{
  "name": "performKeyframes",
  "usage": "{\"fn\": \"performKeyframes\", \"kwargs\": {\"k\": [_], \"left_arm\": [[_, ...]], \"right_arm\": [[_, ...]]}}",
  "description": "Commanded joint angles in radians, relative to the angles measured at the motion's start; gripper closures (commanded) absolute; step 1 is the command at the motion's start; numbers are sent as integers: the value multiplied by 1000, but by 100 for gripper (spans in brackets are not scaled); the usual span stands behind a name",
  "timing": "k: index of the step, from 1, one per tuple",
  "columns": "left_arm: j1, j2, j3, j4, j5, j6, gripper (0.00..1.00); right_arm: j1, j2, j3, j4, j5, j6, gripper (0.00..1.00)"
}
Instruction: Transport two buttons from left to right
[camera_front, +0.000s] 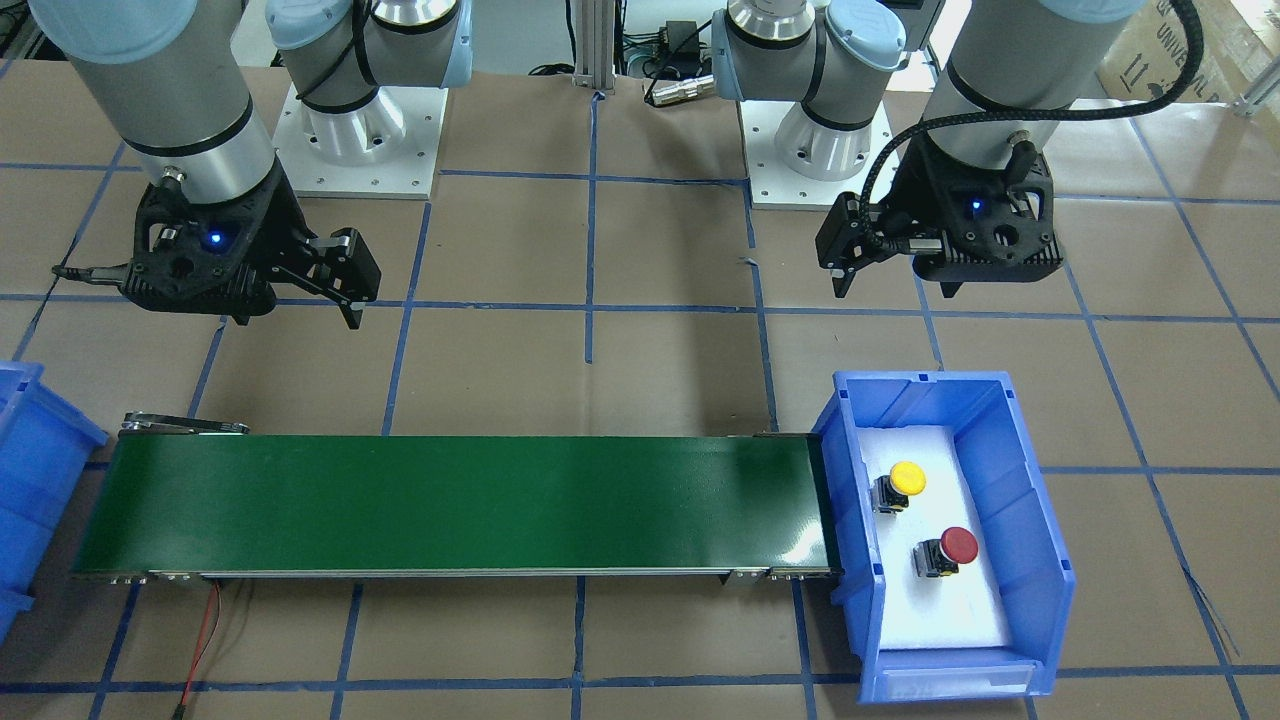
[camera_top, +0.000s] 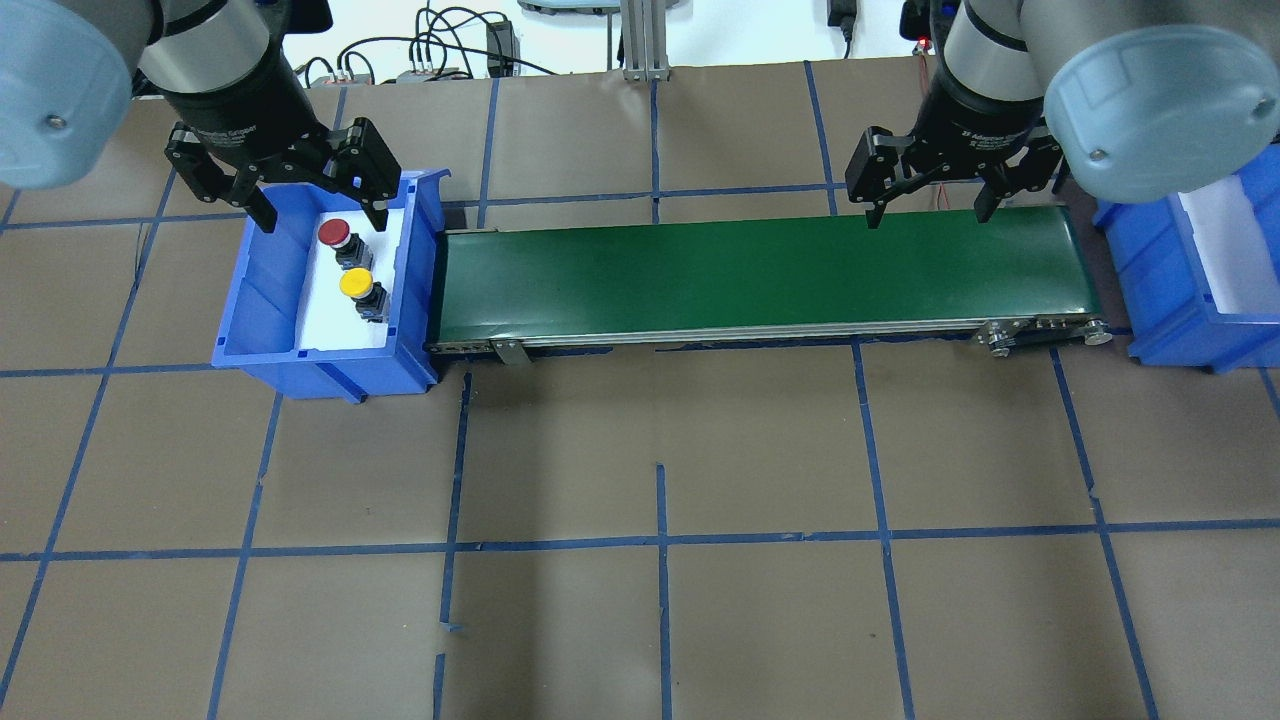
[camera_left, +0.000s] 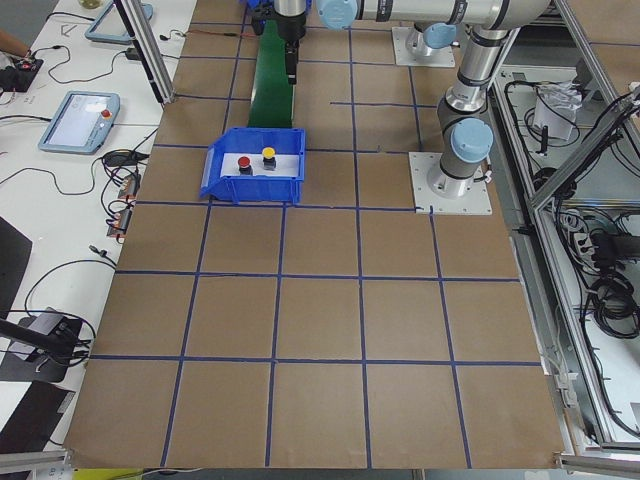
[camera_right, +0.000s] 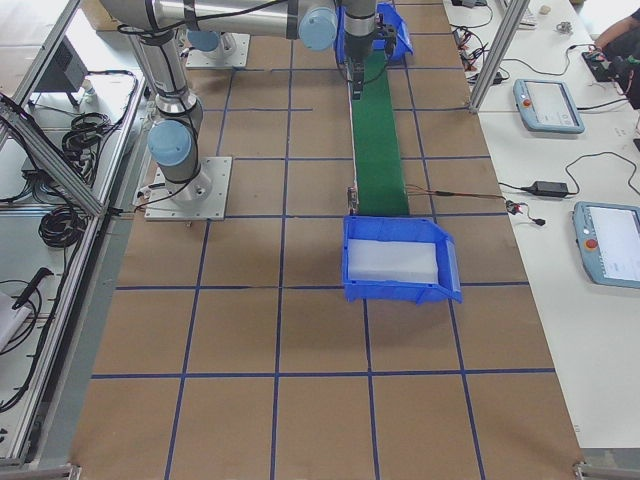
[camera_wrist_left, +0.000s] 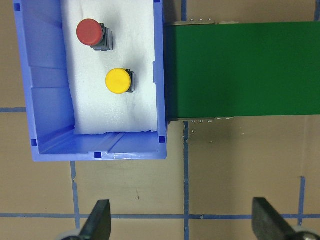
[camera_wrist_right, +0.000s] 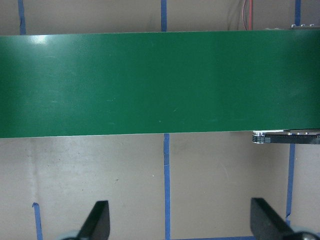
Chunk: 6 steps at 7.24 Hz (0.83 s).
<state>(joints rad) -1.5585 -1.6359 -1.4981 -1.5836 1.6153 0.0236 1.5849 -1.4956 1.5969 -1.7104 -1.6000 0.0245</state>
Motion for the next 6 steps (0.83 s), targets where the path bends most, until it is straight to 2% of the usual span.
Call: {"fn": "performKeyframes", "kwargs": {"k": [1,6], "left_arm": [[3,-4,10,1,1,-1,0],[3,-7,16,2,-3,-1,0]], "right_arm": [[-2,0,0,0,-1,-2,0],[-2,0,0,0,0,-2,0]]}}
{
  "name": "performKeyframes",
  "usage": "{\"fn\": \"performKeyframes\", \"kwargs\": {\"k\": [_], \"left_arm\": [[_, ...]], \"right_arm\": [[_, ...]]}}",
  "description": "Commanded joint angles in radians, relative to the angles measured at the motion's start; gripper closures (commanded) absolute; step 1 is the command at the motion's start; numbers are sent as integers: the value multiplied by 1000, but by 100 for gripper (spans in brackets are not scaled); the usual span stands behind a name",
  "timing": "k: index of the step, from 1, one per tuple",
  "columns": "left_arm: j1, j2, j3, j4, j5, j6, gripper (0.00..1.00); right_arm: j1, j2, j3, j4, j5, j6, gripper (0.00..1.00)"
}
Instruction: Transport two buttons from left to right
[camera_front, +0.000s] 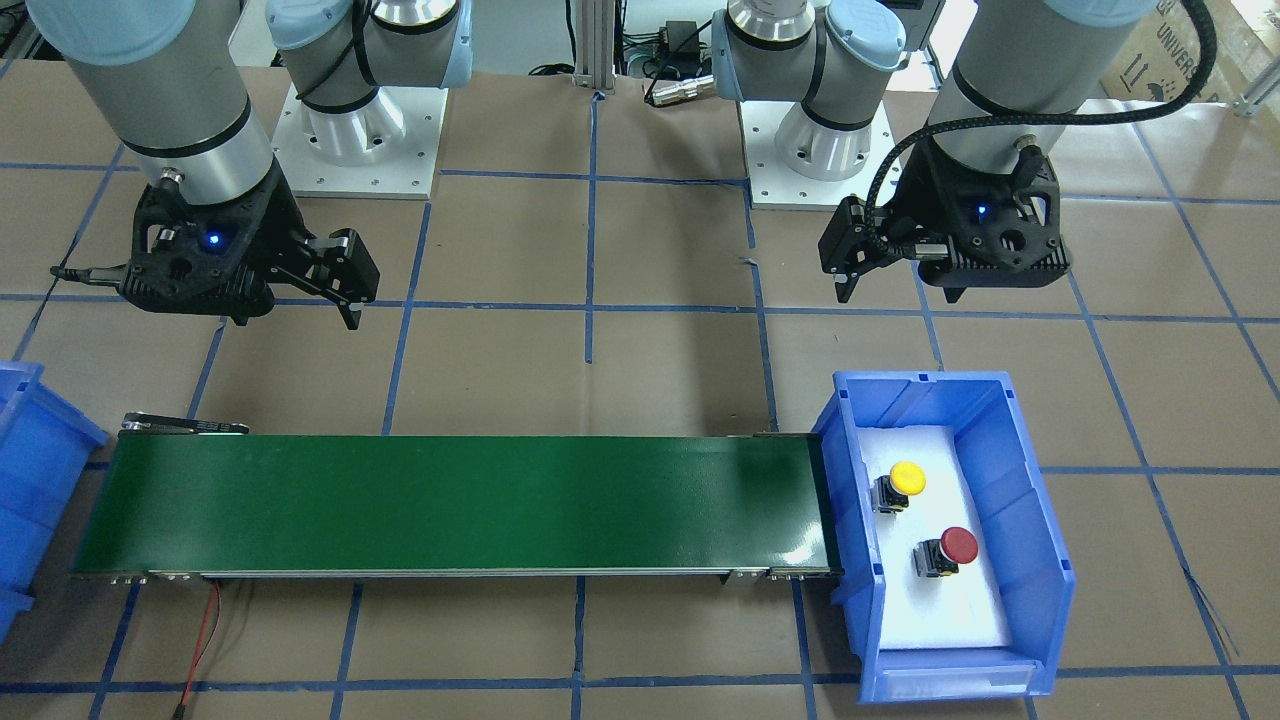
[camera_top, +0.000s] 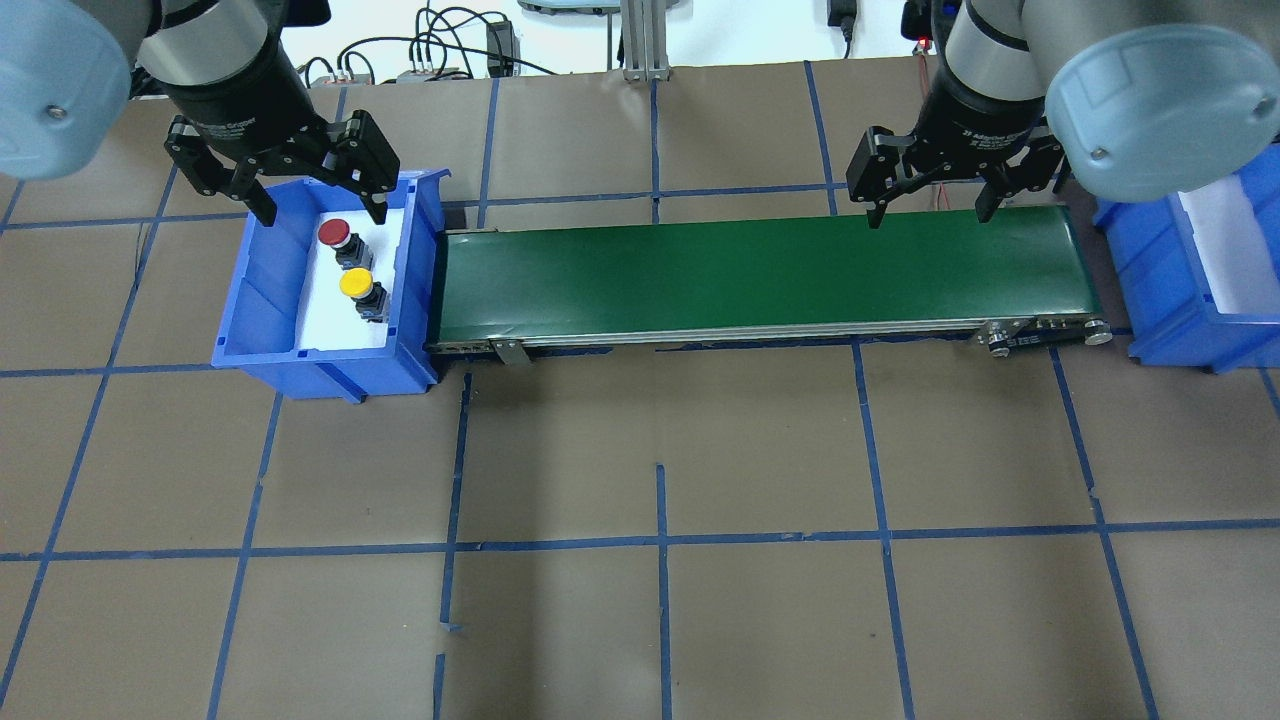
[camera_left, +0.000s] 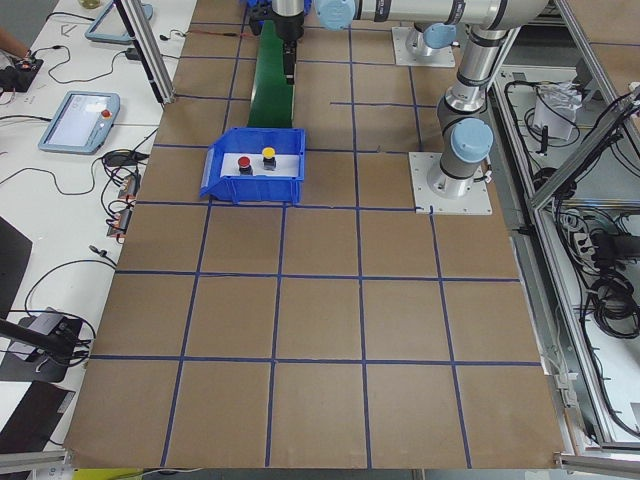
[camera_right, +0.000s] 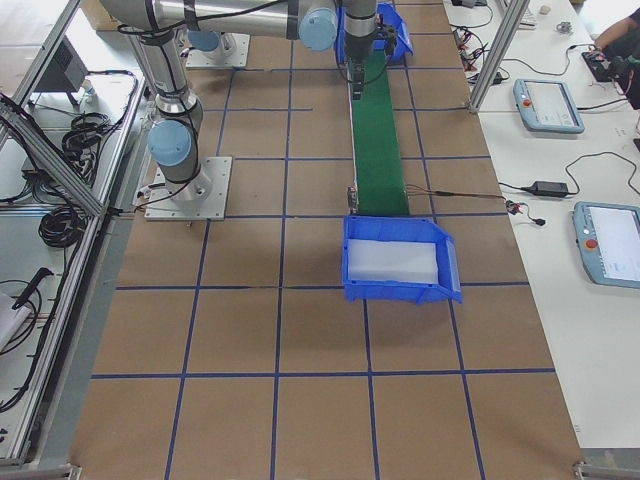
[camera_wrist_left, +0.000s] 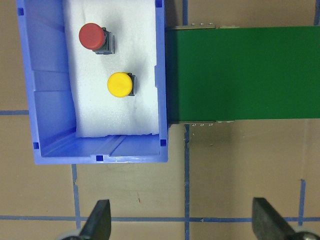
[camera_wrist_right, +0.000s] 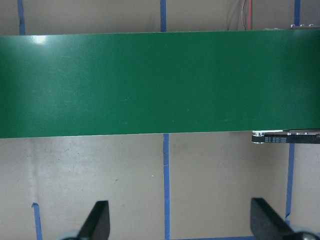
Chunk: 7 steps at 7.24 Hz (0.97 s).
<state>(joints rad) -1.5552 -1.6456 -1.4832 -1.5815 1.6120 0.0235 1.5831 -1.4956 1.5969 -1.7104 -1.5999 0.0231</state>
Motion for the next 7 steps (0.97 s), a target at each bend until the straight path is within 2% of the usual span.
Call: {"fn": "performKeyframes", "kwargs": {"k": [1,7], "left_arm": [[0,4,1,0,2,0,0],[0,-2,1,-5,6,0,0]], "right_arm": [[1,-2,0,0,0,1,0],[-8,0,0,-2,0,-3,0]]}}
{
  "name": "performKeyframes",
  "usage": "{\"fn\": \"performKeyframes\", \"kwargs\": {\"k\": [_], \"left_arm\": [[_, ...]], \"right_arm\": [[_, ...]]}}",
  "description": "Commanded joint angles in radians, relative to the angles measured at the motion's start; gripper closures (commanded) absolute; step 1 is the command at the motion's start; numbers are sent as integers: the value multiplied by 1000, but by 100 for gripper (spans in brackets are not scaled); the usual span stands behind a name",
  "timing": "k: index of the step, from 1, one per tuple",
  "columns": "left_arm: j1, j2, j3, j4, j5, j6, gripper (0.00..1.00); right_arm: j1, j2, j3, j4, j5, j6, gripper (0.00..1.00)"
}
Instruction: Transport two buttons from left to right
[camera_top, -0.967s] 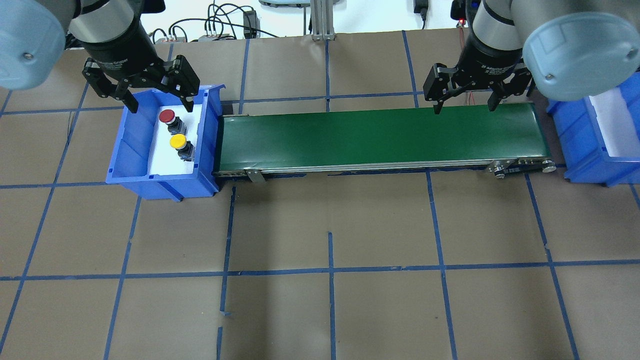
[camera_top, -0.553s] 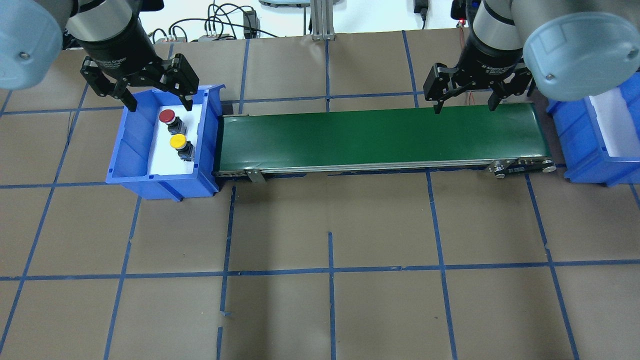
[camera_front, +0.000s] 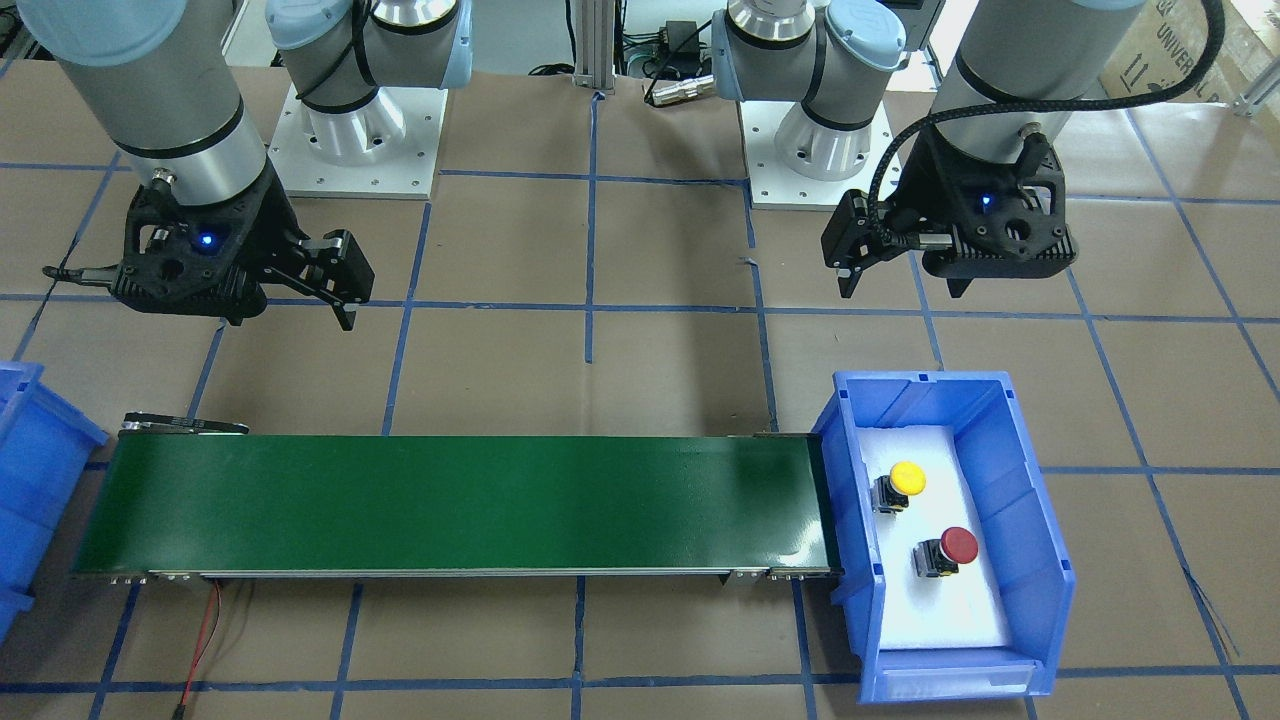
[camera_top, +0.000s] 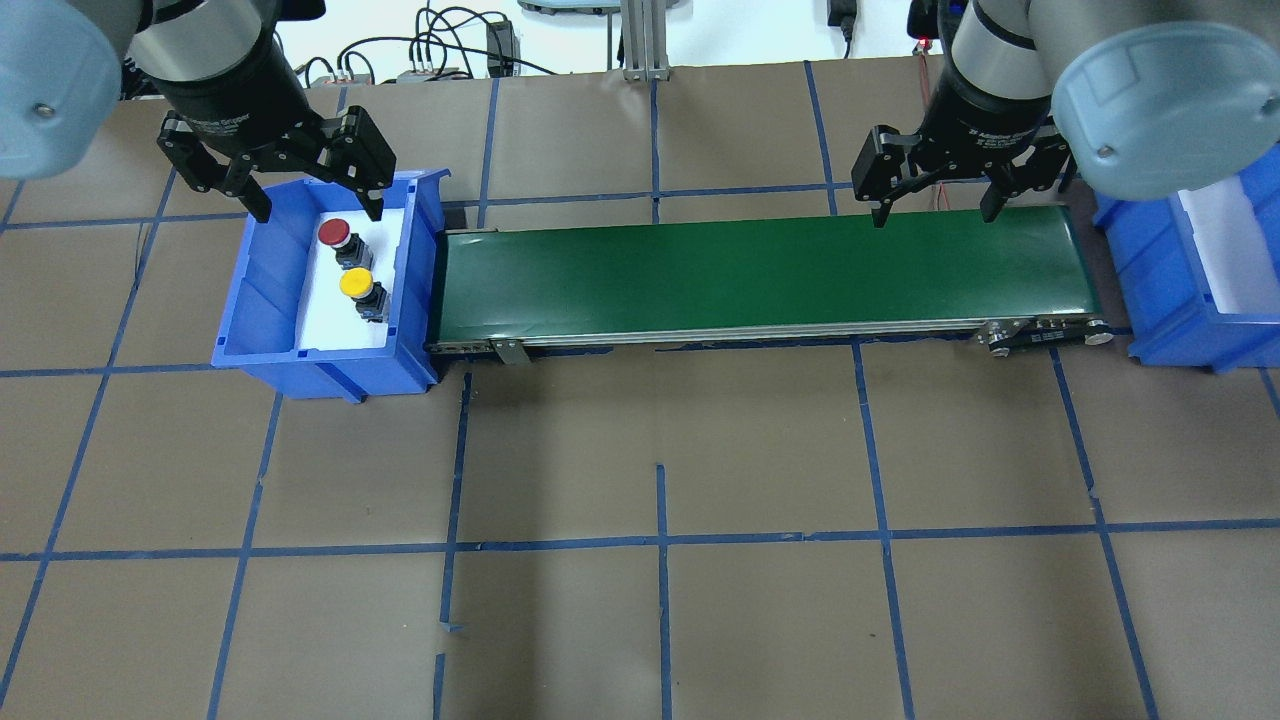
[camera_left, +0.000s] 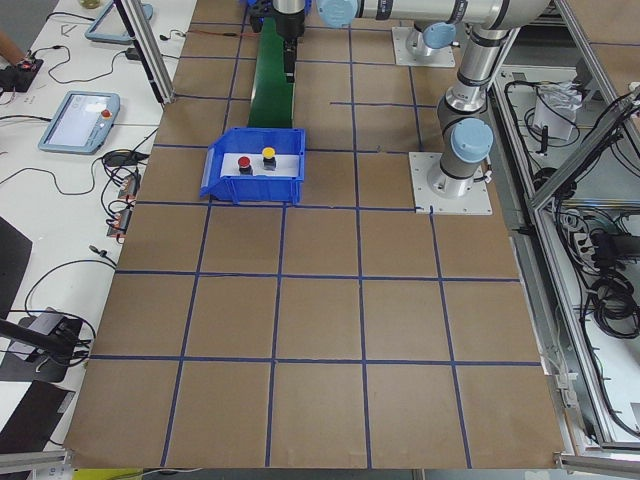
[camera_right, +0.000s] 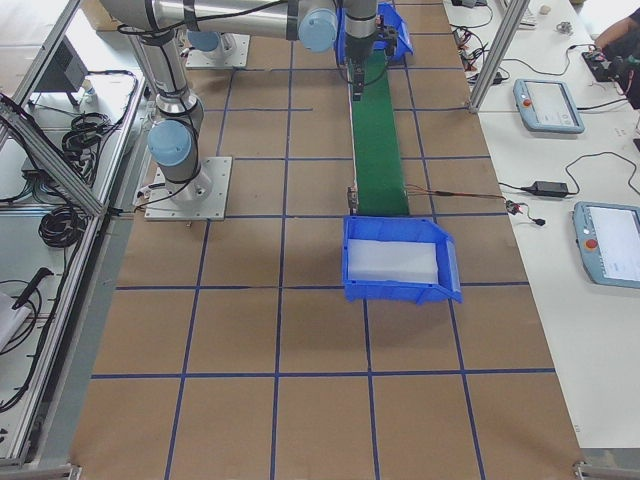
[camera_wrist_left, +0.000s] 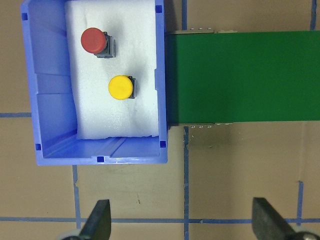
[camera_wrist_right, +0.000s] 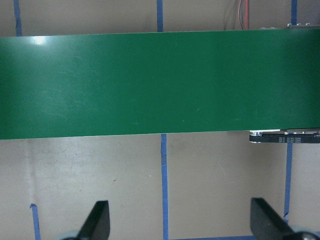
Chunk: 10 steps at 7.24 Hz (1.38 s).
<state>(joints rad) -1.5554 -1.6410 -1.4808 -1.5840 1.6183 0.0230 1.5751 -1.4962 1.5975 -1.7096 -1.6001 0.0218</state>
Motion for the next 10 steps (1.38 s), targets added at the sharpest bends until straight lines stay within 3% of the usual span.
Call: {"fn": "performKeyframes", "kwargs": {"k": [1,6,7,10], "left_arm": [[15,-16,5,-2,-3,3,0],[178,-226,-1,176,-20,211,0],[205,-238,-15,177,-65,239,0],[210,-312,-36,222,-95,251,0]], "right_arm": [[-1,-1,-1,-1,0,-3,0],[-9,-1,-1,-1,0,-3,0],[-10,-1,-1,-2,2,-3,0],[-6,-1,-2,-2,2,-2,0]]}}
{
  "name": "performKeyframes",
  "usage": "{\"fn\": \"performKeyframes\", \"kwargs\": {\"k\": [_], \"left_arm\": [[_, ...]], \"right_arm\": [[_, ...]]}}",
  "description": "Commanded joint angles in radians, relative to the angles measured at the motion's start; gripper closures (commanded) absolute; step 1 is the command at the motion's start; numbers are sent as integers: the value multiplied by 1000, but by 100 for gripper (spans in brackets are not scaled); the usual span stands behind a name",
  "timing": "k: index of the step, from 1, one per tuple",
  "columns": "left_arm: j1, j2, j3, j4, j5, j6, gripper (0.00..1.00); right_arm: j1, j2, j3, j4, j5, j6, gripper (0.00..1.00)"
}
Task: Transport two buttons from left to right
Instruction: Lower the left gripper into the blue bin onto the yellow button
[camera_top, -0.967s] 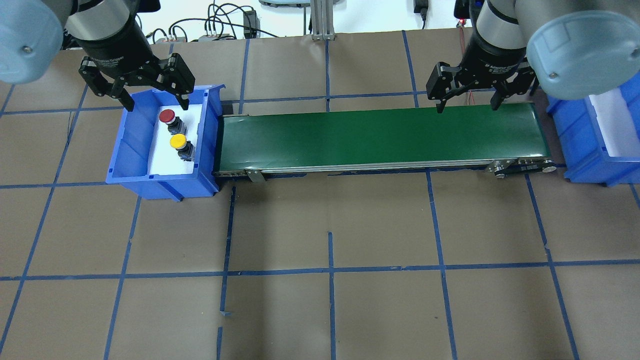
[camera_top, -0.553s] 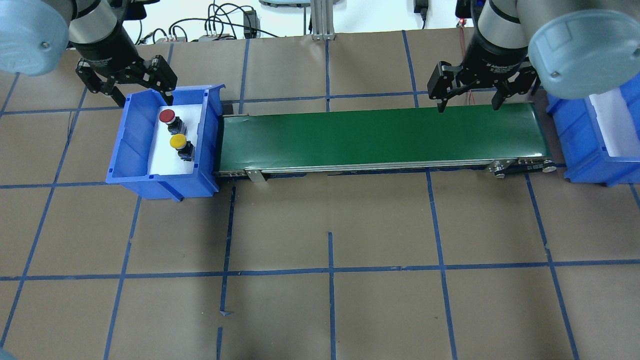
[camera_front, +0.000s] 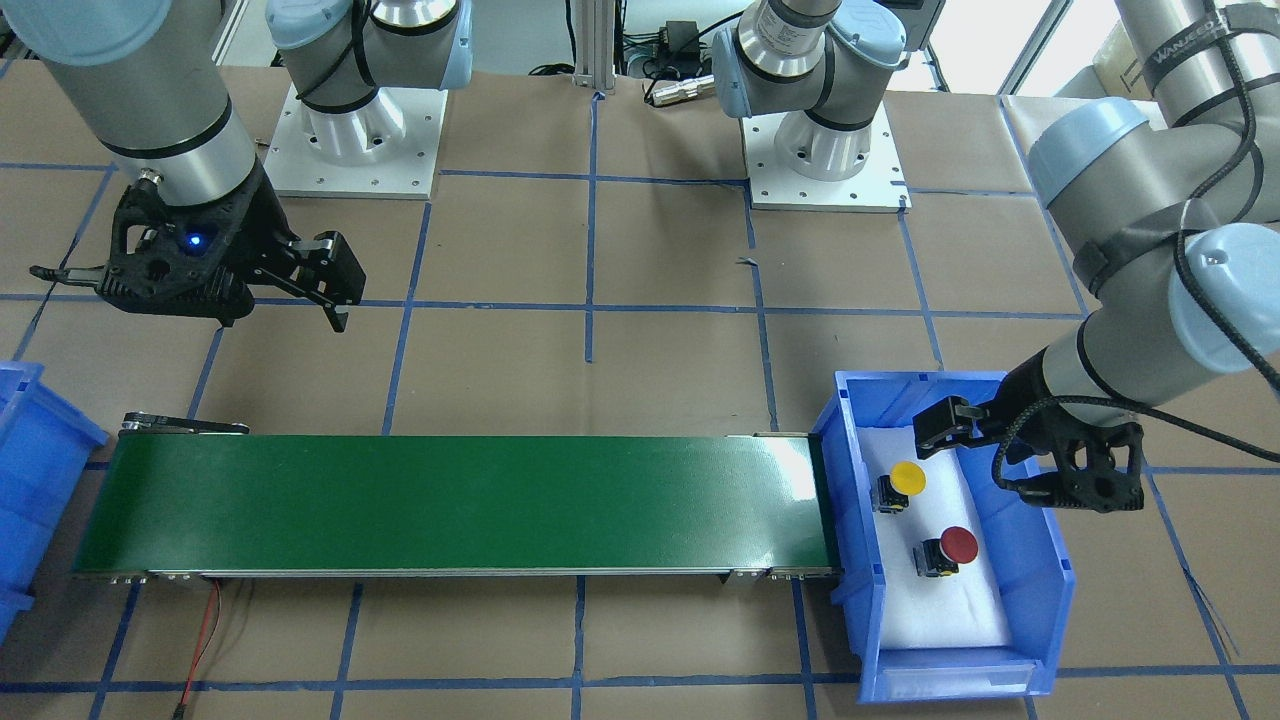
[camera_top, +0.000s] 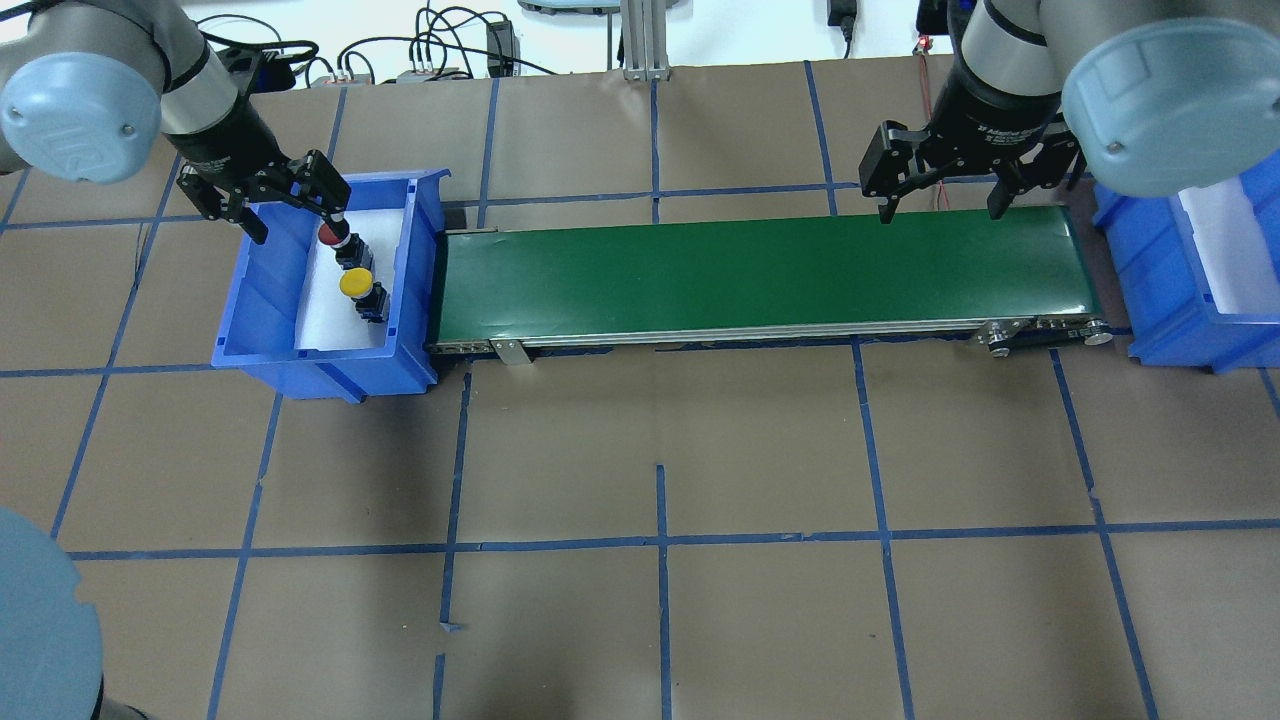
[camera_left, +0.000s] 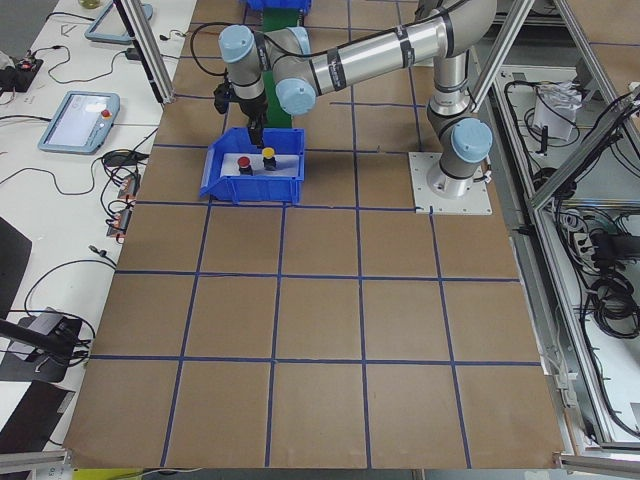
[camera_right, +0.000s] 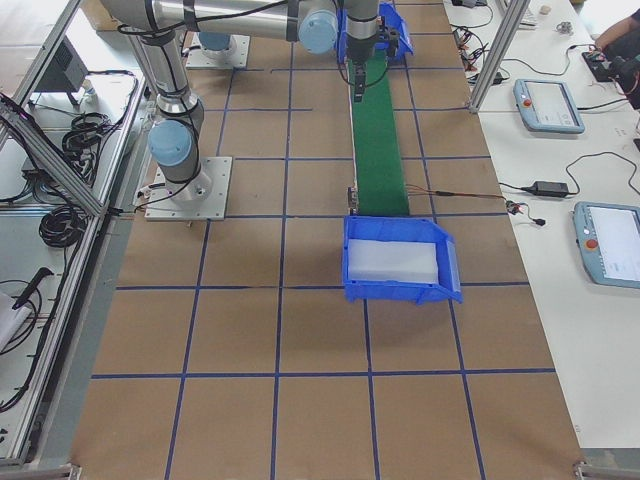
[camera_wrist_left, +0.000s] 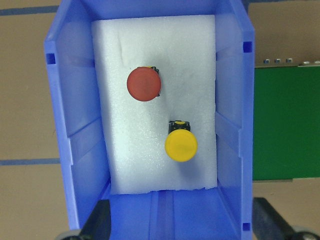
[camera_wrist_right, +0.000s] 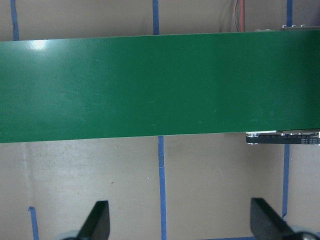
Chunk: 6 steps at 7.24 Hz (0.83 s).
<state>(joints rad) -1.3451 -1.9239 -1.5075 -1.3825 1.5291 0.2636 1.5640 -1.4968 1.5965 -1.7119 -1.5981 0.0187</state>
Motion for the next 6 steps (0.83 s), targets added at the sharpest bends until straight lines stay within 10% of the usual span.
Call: {"fn": "performKeyframes", "kwargs": {"k": [1,6], "left_arm": [[4,-30,-34,31,-6,20,0],[1,-75,-103,180,-10,23,2]], "right_arm": [[5,4,-10,-3,0,0,0],[5,0,0,2,3,4,0]]}}
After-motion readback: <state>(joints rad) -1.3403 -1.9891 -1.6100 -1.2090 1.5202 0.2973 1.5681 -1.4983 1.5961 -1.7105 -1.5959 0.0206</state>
